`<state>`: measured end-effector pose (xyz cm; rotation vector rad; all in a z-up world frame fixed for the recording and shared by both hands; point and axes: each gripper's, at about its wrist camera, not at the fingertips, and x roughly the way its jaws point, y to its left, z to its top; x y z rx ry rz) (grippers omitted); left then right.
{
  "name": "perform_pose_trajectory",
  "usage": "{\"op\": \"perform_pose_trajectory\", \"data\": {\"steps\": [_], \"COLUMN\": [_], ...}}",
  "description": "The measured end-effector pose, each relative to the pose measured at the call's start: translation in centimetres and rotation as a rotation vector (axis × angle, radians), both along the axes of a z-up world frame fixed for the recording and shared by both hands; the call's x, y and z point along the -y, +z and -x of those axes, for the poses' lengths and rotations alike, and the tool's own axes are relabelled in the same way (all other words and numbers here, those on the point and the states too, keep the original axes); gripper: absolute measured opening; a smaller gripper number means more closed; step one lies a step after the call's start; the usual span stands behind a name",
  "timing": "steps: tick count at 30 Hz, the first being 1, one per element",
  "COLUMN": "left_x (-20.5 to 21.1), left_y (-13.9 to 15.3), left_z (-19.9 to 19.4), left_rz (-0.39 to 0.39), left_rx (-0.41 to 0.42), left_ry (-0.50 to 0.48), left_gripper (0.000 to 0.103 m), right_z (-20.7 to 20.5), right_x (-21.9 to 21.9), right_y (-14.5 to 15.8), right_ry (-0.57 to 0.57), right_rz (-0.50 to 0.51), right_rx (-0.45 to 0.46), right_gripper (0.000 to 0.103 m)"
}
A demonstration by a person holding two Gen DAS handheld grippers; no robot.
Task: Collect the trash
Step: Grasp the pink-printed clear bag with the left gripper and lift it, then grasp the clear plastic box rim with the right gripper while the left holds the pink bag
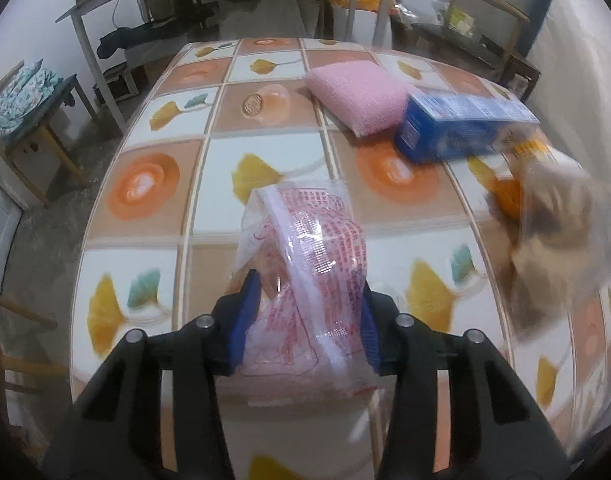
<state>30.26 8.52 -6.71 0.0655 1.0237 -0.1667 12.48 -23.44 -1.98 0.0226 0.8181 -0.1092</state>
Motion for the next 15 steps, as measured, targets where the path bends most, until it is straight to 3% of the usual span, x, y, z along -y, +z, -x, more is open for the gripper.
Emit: {"op": "perform_pose_trajectory", "data": {"steps": [10, 15], "left_x": [1.8, 2.1], "left_y": [0.1, -0.1], "left_z": [10.6, 12.9], "left_rz": [0.056, 0.061], "left_rx": [0.021, 0.043], "left_ry": [-0.098, -0.122], "left_gripper": [0.041, 0.041], "right_z": [-2.7, -6.2], "right_x": [3.0, 4.7], "right_y": [1.9, 2.5], "right_ry": [0.042, 0.131], "right_rz": [-0.224, -0.44], "right_rx": [0.05, 0.091], "right_gripper": [0.097, 0.096]}}
